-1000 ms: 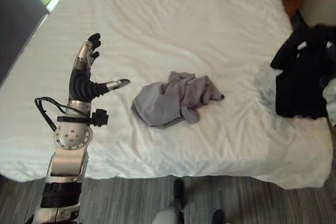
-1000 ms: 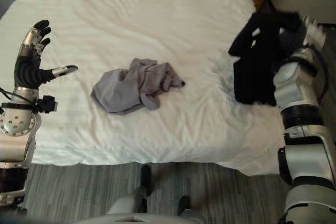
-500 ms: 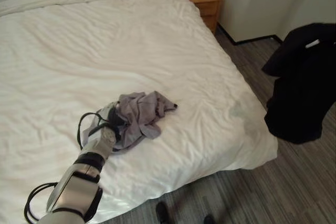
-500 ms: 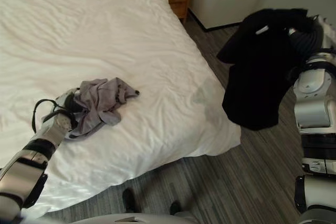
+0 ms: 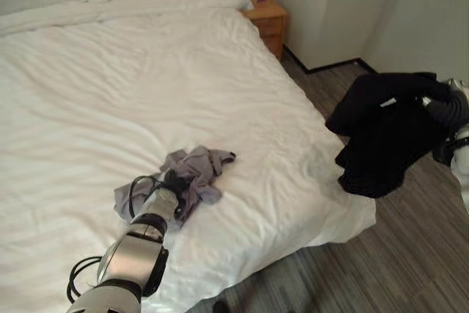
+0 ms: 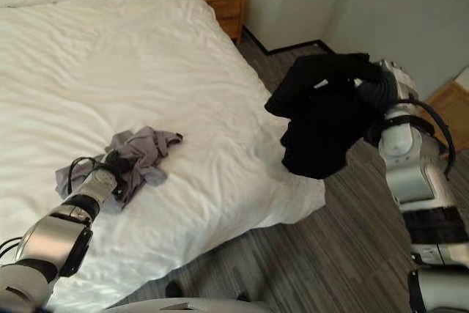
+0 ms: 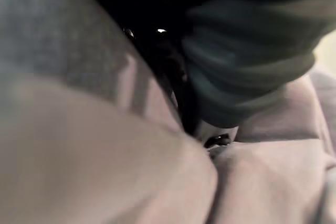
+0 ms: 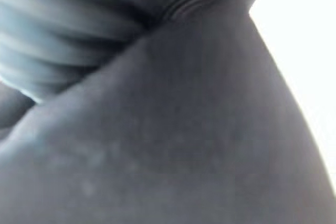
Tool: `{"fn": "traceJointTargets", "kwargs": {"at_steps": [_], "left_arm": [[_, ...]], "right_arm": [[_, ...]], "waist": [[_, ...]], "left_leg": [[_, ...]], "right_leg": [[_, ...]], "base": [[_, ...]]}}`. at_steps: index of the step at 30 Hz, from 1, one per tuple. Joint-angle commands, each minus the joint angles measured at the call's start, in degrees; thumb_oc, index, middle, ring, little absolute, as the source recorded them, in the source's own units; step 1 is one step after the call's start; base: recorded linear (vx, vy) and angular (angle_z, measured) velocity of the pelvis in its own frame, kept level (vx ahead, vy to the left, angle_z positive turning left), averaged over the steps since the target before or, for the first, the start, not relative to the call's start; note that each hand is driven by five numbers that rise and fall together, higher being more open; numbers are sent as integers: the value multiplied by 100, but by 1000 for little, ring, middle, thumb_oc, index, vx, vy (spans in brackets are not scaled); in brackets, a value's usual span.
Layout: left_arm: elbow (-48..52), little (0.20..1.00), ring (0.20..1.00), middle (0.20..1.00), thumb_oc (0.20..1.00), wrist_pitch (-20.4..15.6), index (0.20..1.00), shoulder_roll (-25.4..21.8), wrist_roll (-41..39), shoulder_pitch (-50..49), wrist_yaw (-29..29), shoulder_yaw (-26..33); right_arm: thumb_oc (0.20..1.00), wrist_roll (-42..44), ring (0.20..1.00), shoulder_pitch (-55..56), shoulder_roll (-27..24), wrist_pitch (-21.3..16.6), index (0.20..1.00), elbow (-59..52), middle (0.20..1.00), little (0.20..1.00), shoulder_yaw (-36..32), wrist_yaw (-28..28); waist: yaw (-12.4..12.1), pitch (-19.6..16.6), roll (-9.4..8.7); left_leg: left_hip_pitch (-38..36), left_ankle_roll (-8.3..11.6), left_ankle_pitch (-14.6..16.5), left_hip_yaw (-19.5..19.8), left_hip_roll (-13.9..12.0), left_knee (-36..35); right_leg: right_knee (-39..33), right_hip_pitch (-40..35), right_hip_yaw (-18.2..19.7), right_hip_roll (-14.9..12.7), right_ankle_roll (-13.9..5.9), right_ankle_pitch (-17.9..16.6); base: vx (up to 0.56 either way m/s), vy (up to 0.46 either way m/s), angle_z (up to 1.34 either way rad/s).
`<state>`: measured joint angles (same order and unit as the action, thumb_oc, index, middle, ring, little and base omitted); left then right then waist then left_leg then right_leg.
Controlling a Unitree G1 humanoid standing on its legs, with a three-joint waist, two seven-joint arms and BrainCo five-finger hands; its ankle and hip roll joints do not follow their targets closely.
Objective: Pick up bed clothes into laundry basket.
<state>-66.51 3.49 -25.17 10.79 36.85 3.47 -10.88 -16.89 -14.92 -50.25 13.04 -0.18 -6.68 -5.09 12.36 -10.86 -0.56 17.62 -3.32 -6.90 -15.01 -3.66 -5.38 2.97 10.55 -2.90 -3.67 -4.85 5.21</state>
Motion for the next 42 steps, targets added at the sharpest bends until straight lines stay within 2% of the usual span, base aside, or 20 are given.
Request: {"fn": "traceJointTargets", "kwargs": {"at_steps": [1,2,7,11,12,13,18,21,26,28,29,30,31,33,34,35,38,39,41,42], "left_arm": [[1206,200,200,200,200,-454,200,387,-879,-334,-344,275],[2888,200,200,200,200,-427,200,554,-1432,-438,-530,438],[5681,200,200,200,200,-178,200,1010,-1926,-580,-437,364],[7202,200,200,200,200,-241,200,1372,-1931,-1236,-269,110],[7220,200,200,200,200,-232,200,1362,-1933,-1249,-264,103],[7625,200,200,200,200,-329,200,1515,-1943,-1568,-218,-52],[7805,200,200,200,200,-618,200,1909,-1968,-2084,23,-344],[7558,200,200,200,200,-763,200,2133,-2037,-2406,14,-582],[7036,200,200,200,200,-1021,200,2623,-2248,-2876,31,-826],[6714,200,200,200,200,-1303,200,2836,-2333,-2899,109,-806],[6702,200,200,200,200,-1311,200,2840,-2332,-2892,108,-805],[6601,200,200,200,200,-1322,200,2912,-2362,-2905,109,-768],[6592,200,200,200,200,-1327,200,2913,-2361,-2897,106,-766],[6555,200,200,200,200,-1427,200,2899,-2392,-2968,12,-733],[6560,200,200,200,200,-1448,200,2895,-2393,-2989,-52,-745],[6568,200,200,200,200,-1452,200,2870,-2406,-3028,-119,-690],[6564,200,200,200,200,-1465,200,2890,-2504,-3159,-206,-600],[6561,200,200,200,200,-1471,200,2894,-2508,-3165,-212,-596],[6448,200,200,200,200,-1492,200,2988,-2589,-3255,-279,-613],[6461,200,200,200,200,-1457,200,3034,-2621,-3302,-318,-643]], "right_arm": [[200,203,200,64,-197,-81,200,-378,200,200,-1088,-301],[200,258,200,516,-79,-89,200,-524,200,200,-1471,-383],[200,318,200,1564,552,-293,200,-1089,200,200,-2186,-616],[200,348,200,1524,1215,-546,200,-1339,200,200,-2180,-838],[200,347,200,1529,1223,-546,200,-1342,200,200,-2180,-839],[200,350,200,1393,1612,-628,200,-1443,200,200,-2084,-914],[200,79,200,854,1925,-721,200,-1686,200,200,-1439,-1057],[200,20,200,898,2043,-717,200,-1846,200,200,-1303,-1004],[200,148,200,1233,2130,-749,200,-2180,200,200,-1186,-767],[200,173,200,1318,1955,-940,200,-2353,200,200,-1065,-740],[200,174,200,1318,1954,-942,200,-2353,200,200,-1069,-741],[200,52,200,1365,1903,-985,200,-2257,200,200,-991,-797],[200,50,200,1358,1905,-991,200,-2248,200,200,-992,-800],[200,-64,200,1296,1825,-1030,200,-2138,200,200,-832,-838],[200,-116,200,1232,1808,-1036,200,-2107,200,200,-708,-824],[200,-209,200,1029,1778,-1085,200,-2020,200,200,-416,-839],[200,-314,200,766,1749,-1135,200,-1870,200,200,-100,-911],[200,-319,200,757,1745,-1139,200,-1854,200,200,-88,-919],[200,-366,200,437,1710,-1107,200,-1686,200,200,174,-912],[200,-351,200,444,1795,-1096,200,-1662,200,200,219,-868]], "waist": [[-219,-68,-96],[-255,4,-38],[-266,234,30],[-420,511,94],[-418,512,84],[-498,556,83],[-680,566,63],[-572,507,92],[-385,415,272],[-509,635,189],[-490,628,198],[-702,726,40],[-671,703,31],[-851,791,-15],[-897,841,-19],[-992,880,16],[-1313,908,135],[-1317,904,129],[-1517,843,151],[-1519,759,170]], "left_leg": [[-726,553,470,-146,-210,38],[-763,539,488,-157,-193,38],[-845,527,486,-319,-196,38],[-1038,633,419,-1051,-582,38],[-1032,630,397,-1049,-581,38],[-1185,708,335,-1420,-772,38],[-1687,976,203,-2462,-1022,38],[-1920,1187,262,-2700,-1129,38],[-2368,1412,108,-2898,-1220,51],[-1873,1304,132,-1933,-1316,1470],[-1813,1303,174,-1896,-1346,1556],[-1110,820,737,-490,-573,2065],[-1028,790,750,-461,-555,2131],[-452,558,1092,557,152,2224],[-297,483,1133,741,269,2154],[-61,400,804,857,350,1742],[192,359,63,1297,565,627],[128,366,14,1291,570,515],[480,444,-399,1291,591,103],[373,366,-361,1226,554,38]], "right_leg": [[-797,585,37,-319,-84,-1188],[-797,500,-42,-347,-142,-1126],[-797,336,-169,-397,-196,-1106],[-797,179,-1562,-674,-301,-1147],[-797,184,-1562,-675,-291,-1162],[-797,-53,-2090,-863,-323,-1195],[-797,-519,-3221,-1355,-485,-1393],[-797,-507,-3246,-1190,-486,-1186],[-797,-362,-2660,-788,-324,-870],[-797,-394,-2121,-603,-174,-796],[-797,-387,-2143,-600,-173,-793],[-797,-494,-1741,-562,-32,-672],[-797,-461,-1766,-591,-39,-683],[-797,-553,-1258,-420,134,-566],[-797,-602,-1029,-351,211,-545],[-797,-657,-682,-187,322,-505],[-797,-992,-278,229,509,-279],[-797,-1000,-269,223,516,-267],[-797,-1573,154,538,634,282],[-797,-1726,261,606,611,377]], "base": [[-1,40,2],[-16,22,5],[-55,-40,11],[-167,-183,-51],[-162,-212,-132],[-149,-225,-140],[-108,-187,-115],[26,-241,-104],[122,-323,-75],[110,-369,-85],[162,-292,-104],[121,-145,-112],[212,-223,-87],[226,-188,-129],[372,-216,-164],[404,-152,-99],[400,-127,-82],[340,-132,-101],[683,-169,-80],[890,-73,-10]]}}
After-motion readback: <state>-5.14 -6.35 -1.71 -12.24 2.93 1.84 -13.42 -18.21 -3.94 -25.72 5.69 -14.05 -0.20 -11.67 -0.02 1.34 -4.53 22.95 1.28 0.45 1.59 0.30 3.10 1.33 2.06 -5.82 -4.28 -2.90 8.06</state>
